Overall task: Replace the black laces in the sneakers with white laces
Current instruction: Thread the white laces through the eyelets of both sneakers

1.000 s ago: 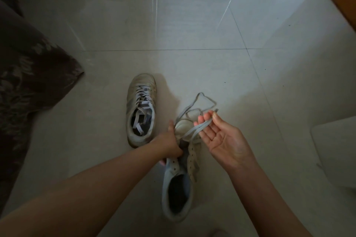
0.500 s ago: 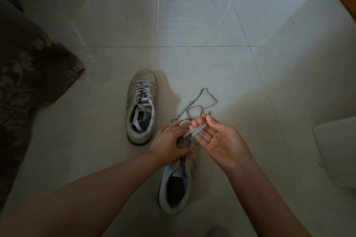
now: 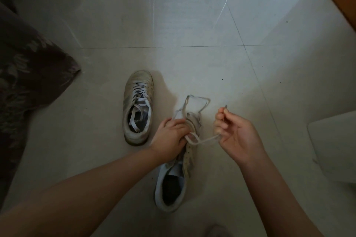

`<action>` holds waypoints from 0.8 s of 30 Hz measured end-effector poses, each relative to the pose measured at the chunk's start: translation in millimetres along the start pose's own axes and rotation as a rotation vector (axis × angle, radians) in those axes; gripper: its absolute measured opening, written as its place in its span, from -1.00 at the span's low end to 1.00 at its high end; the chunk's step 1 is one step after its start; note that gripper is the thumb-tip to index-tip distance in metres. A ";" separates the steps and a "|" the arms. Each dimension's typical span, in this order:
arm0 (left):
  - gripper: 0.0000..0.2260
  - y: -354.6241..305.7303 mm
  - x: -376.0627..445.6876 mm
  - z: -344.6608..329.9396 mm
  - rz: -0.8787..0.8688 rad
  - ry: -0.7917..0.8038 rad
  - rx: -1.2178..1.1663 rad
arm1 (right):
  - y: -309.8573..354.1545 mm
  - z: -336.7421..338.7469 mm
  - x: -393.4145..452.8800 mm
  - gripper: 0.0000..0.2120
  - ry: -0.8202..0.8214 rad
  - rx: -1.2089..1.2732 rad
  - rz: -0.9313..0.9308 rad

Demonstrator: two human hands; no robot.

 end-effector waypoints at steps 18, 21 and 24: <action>-0.52 16.5 -6.2 0.5 -0.013 0.039 -0.090 | -48.0 4.9 11.3 -0.73 0.221 -1.520 0.540; -0.58 21.0 -7.9 1.0 0.057 -0.018 -0.154 | -55.8 3.1 1.3 -0.72 0.190 -1.149 0.333; -0.56 23.4 -7.3 -2.6 0.043 0.024 -0.123 | -53.5 -5.1 -8.4 -0.60 0.200 -0.837 0.182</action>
Point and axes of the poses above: each hand's wrist, its own x-axis towards the middle knuckle, its own z-axis out of the back of the hand, y = z × x, the point moved 5 cm from there along x, towards the middle knuckle
